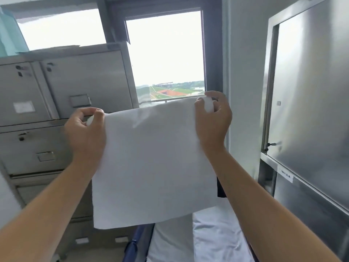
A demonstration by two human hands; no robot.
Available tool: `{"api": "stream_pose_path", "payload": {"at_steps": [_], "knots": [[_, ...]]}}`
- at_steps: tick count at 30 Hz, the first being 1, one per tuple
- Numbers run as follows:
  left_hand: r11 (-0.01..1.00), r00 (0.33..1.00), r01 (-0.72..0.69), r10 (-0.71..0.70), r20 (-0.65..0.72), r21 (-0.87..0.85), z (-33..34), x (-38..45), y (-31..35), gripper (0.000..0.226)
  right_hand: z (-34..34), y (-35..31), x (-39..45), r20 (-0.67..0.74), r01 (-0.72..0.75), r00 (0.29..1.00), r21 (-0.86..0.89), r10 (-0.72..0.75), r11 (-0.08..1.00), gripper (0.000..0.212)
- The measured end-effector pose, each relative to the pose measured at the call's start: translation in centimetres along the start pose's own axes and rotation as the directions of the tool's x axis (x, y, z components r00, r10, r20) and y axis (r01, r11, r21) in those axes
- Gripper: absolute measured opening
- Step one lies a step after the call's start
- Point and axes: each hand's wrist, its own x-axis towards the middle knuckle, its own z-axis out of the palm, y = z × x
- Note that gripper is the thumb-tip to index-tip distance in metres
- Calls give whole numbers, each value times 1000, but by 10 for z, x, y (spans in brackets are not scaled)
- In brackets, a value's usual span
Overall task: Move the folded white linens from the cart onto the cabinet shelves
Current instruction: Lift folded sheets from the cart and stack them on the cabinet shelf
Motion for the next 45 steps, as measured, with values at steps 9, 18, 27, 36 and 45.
{"api": "stream_pose_path", "payload": {"at_steps": [9,18,27,36,45], "knots": [[978,979,98,-62,195,-185,85,24,-44,18,-3,36,31,-147,78,983,-190,-107,979,14],[955,942,180,-97,322,-238,141,25,-86,8,-5,69,35,-189,48,976,-299,-108,953,12],[955,932,204,-121,342,-217,197,15,-110,6,-10,123,65,-192,37,976,-326,-105,944,13],[981,962,136,-98,254,-137,248,24,-139,15,8,194,110,-132,-16,991,-241,-16,970,13],[984,956,170,-154,249,-47,260,11,-184,7,20,257,101,-57,-117,992,-184,109,976,18]]}}
